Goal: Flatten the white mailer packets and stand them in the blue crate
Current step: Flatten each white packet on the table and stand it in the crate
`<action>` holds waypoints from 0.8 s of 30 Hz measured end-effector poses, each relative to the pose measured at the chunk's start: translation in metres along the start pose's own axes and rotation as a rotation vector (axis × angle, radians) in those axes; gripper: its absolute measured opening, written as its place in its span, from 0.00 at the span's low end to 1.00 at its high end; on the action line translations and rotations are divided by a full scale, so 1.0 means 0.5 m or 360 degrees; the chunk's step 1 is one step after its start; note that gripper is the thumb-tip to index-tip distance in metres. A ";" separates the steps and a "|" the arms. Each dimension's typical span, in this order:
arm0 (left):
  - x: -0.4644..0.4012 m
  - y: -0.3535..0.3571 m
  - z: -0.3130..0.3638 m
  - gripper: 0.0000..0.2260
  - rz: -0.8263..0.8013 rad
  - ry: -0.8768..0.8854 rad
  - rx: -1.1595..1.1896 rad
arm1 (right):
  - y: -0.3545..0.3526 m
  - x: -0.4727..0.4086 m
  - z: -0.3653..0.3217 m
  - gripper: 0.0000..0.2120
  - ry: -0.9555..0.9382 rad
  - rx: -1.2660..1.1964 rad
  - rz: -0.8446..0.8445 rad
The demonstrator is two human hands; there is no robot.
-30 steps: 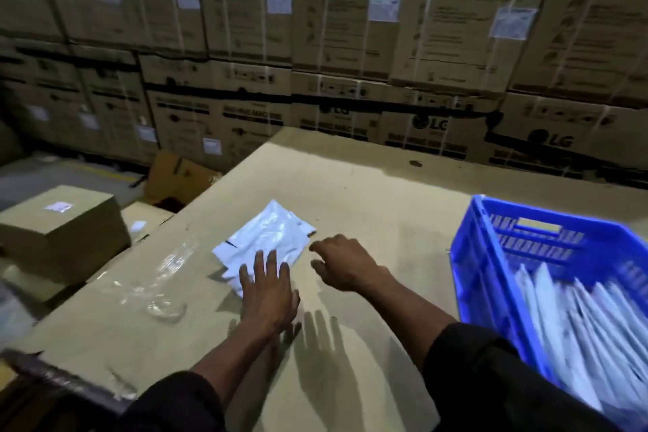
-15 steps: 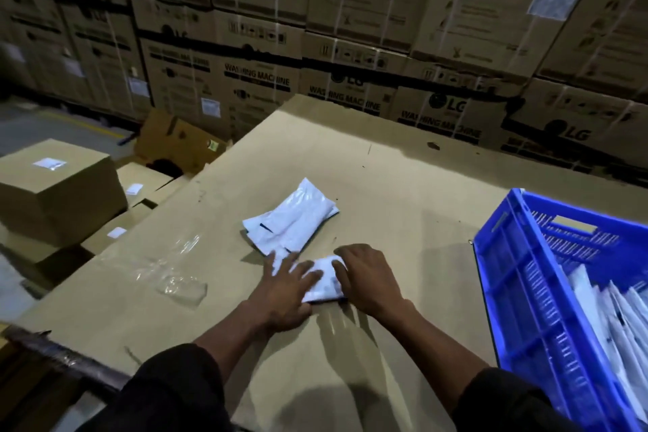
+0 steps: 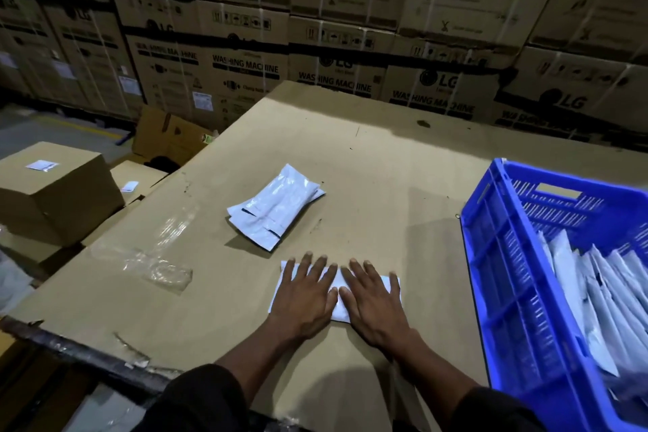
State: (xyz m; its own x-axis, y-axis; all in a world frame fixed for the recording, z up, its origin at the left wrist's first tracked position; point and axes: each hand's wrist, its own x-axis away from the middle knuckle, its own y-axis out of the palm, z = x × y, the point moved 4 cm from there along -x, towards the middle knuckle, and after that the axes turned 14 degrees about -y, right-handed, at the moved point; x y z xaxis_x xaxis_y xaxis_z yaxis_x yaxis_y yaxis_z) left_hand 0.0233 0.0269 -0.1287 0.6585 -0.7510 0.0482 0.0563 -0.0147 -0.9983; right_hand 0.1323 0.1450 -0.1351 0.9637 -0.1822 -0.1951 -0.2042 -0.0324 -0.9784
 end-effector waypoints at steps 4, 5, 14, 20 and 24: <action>-0.007 0.014 -0.004 0.24 0.0009 -0.0152 0.0086 | 0.001 -0.003 0.009 0.24 -0.0002 -0.0015 0.0000; -0.008 0.016 -0.004 0.25 0.0006 -0.0164 0.0090 | 0.003 -0.003 0.011 0.24 -0.0001 -0.0020 -0.0004; -0.011 0.028 -0.005 0.25 0.0093 -0.0134 0.0080 | 0.008 -0.007 0.011 0.26 -0.0010 -0.0040 -0.0095; -0.010 0.031 -0.001 0.25 0.0157 -0.0128 0.0062 | 0.010 -0.006 0.011 0.26 0.0006 -0.0042 -0.0109; -0.016 0.039 -0.005 0.25 0.0170 -0.0108 -0.0001 | 0.014 -0.007 0.010 0.25 -0.0019 -0.0041 -0.0135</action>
State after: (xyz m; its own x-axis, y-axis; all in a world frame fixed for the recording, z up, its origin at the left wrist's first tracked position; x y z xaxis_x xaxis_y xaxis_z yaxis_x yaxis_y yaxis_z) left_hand 0.0174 0.0312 -0.1485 0.7099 -0.7020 -0.0562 -0.0171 0.0626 -0.9979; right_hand 0.1285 0.1503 -0.1414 0.9797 -0.1661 -0.1123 -0.1257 -0.0727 -0.9894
